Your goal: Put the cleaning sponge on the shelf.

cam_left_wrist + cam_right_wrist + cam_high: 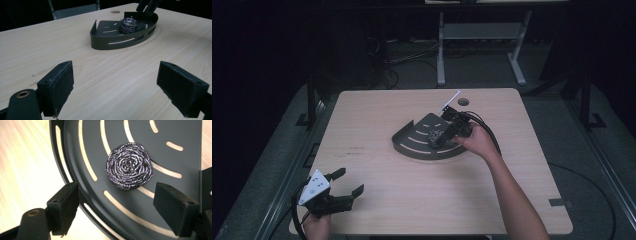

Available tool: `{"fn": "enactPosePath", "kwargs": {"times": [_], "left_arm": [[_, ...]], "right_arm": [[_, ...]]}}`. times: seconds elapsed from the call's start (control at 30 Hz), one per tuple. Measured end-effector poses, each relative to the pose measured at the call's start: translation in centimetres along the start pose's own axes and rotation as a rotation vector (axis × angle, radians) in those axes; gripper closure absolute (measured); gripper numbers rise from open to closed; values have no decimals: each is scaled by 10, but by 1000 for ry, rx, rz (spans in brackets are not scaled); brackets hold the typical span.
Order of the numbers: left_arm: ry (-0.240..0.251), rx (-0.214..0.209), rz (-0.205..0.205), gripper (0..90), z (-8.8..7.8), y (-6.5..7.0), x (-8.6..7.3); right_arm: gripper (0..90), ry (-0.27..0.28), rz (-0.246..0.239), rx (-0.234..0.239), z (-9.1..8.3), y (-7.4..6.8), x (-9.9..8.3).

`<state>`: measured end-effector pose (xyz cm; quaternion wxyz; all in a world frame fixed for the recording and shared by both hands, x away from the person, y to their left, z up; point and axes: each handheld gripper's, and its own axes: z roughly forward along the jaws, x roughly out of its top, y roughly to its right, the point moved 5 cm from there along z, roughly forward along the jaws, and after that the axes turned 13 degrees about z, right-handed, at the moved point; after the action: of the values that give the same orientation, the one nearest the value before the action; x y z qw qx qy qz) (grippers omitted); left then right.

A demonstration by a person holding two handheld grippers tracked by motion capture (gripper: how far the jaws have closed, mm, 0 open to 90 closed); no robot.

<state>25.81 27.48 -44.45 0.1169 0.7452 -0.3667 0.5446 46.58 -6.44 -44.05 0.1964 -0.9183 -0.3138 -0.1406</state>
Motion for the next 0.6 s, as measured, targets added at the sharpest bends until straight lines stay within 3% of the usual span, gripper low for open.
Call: {"fn": "enactPosePath", "kwargs": {"times": [0.6], "left_arm": [[-5,-2,3,135,1,1,0]], "right_arm": [[204,12,-25,5,-13,-5,-17]]}}
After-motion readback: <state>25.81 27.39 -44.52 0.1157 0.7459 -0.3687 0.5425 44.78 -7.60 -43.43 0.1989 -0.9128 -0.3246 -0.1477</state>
